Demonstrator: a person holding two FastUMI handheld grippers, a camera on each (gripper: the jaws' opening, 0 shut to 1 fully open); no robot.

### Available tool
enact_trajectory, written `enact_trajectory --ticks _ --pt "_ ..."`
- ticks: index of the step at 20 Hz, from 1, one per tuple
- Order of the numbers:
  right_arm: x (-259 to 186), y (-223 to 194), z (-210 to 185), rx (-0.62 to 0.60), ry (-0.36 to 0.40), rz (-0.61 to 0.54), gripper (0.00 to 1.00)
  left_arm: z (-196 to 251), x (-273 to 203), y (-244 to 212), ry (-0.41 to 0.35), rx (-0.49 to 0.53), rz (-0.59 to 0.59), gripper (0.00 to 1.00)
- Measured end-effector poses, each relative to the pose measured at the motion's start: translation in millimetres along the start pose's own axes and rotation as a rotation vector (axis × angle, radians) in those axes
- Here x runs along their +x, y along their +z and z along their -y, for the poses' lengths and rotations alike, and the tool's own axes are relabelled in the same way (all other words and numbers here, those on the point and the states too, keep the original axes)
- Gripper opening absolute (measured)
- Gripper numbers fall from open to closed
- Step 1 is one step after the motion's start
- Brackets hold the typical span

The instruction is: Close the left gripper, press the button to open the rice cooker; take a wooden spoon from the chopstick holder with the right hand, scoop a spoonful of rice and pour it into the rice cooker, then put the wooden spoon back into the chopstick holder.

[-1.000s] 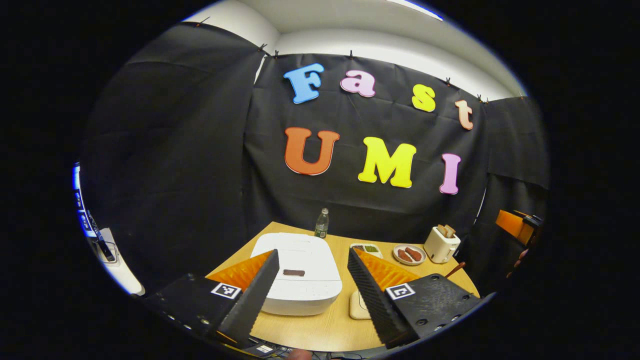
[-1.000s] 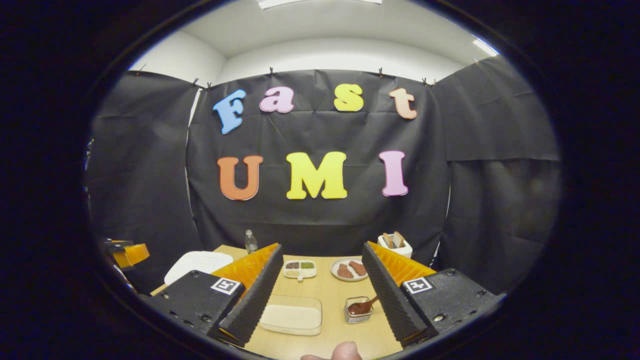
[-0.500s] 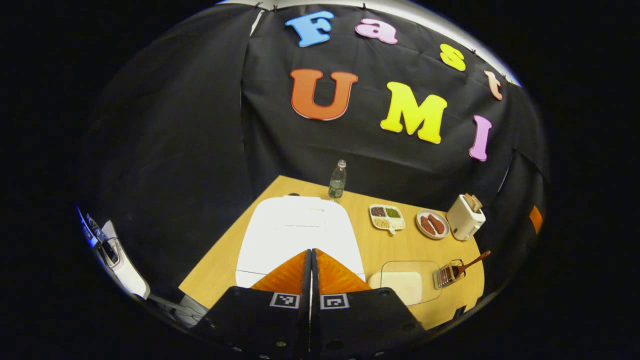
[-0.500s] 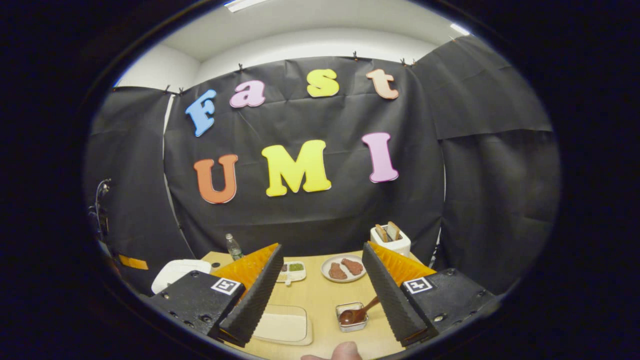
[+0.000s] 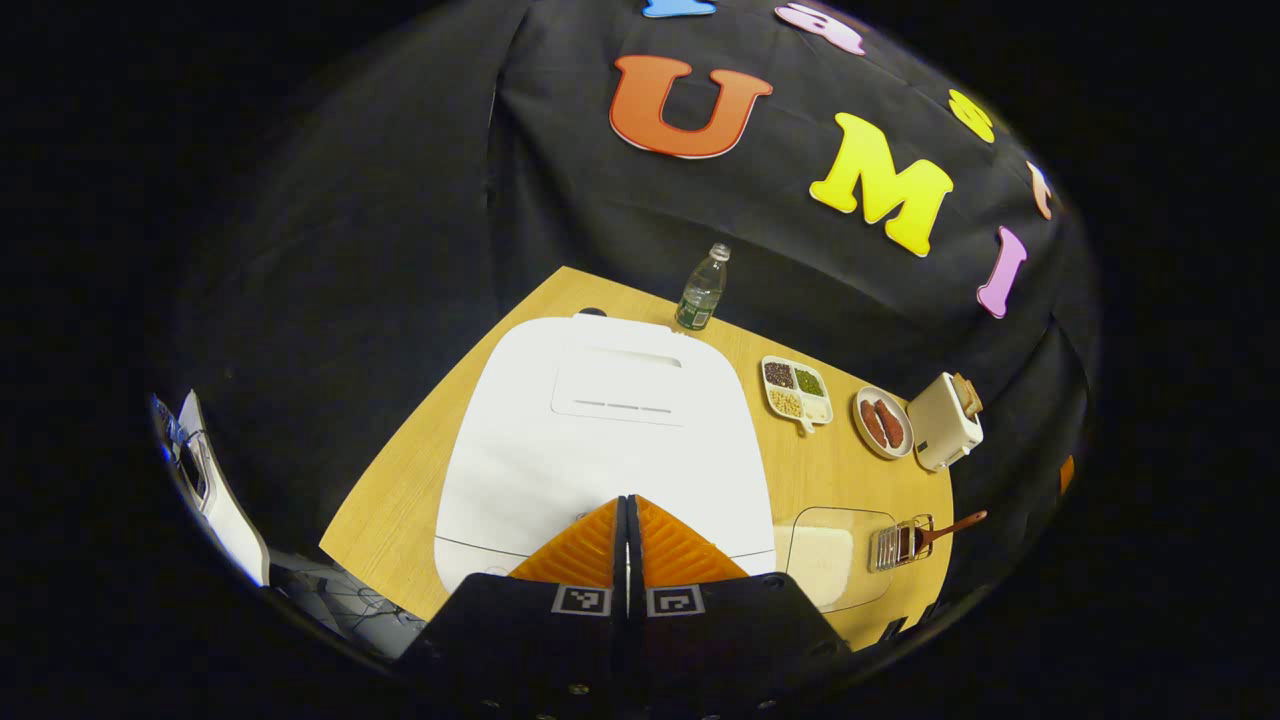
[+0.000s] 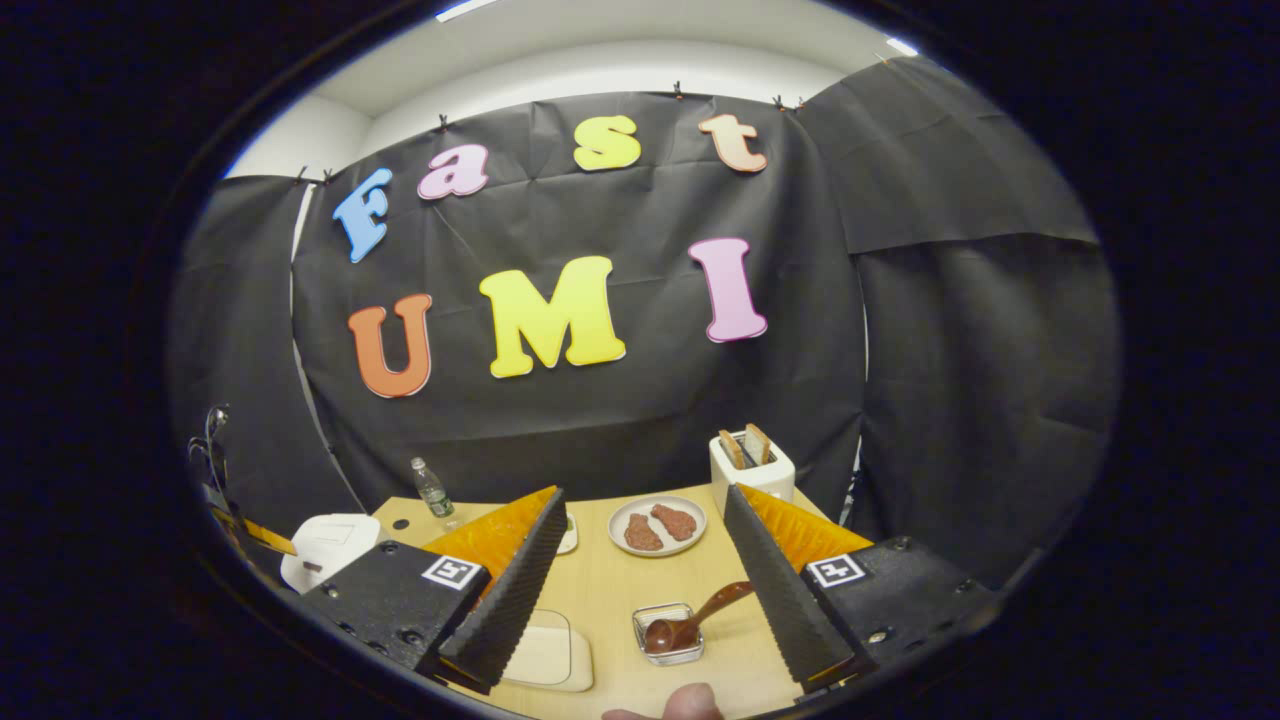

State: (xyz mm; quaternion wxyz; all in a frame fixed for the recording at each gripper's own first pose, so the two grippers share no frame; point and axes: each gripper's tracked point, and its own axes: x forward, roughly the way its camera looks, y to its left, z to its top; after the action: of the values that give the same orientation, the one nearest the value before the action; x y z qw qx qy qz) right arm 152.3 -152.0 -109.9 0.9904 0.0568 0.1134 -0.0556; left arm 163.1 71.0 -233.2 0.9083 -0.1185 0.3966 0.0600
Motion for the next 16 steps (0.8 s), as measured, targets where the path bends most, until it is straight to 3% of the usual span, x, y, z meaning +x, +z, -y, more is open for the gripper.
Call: enact_trajectory --ticks 10,16 --pt "10 -8 12 -0.006 -0.035 -0.026 1.00 -13 21 -23 0.012 -0.046 -0.102 0.00" --pt "-1 -1 4 -0.009 -0.022 0.003 1.00 -12 13 -15 -0.015 -0.046 -0.069 0.00"
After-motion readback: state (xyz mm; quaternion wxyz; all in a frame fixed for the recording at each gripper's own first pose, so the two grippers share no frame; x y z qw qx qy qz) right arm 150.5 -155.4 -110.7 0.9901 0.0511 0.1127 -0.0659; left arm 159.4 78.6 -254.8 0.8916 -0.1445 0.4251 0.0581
